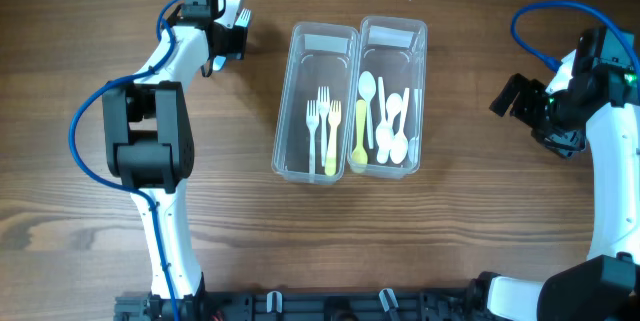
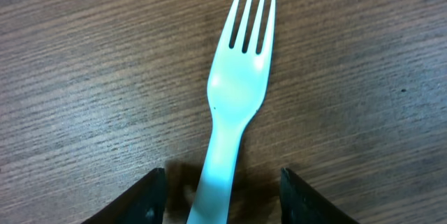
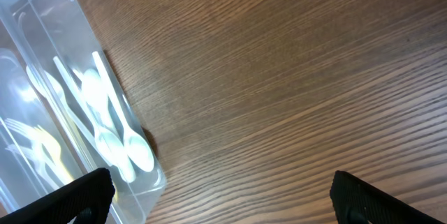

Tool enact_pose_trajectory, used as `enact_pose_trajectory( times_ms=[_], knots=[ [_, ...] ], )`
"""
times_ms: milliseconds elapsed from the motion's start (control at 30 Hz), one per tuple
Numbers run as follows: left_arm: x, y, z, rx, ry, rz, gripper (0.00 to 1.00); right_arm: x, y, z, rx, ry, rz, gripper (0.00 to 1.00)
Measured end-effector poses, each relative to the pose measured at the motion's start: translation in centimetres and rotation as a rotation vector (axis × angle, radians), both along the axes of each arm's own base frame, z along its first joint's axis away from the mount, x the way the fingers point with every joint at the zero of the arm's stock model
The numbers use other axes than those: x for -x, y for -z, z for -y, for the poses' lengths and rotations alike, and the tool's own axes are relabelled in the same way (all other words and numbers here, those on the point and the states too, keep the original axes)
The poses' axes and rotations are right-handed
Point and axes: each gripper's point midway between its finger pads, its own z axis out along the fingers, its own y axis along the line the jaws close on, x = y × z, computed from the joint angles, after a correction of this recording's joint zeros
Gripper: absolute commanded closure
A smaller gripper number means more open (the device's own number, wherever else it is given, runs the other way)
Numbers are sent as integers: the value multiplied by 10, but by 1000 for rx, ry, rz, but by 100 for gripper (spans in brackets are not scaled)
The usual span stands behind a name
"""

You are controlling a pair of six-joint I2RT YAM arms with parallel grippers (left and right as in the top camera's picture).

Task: Pack container
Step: 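Carry the light-blue fork into the left container and release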

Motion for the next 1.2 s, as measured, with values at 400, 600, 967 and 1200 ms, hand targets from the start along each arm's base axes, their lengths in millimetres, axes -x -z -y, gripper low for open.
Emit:
enact_pose_trajectory(
  times_ms=[400,600,967,1200],
  knots=[
    [9,3,0,-7,15,-43,92,2,1,0,0,1,-8,0],
    [13,2,0,-7,15,-64,96,5,1,-1,-3,1,-20,0],
    [69,6,-1,4,-3,-302,96,5,1,-1,-2,-7,-21,0],
    [128,5,-3,9,-74,-544,96,5,1,-1,-1,-7,-22,0]
  ],
)
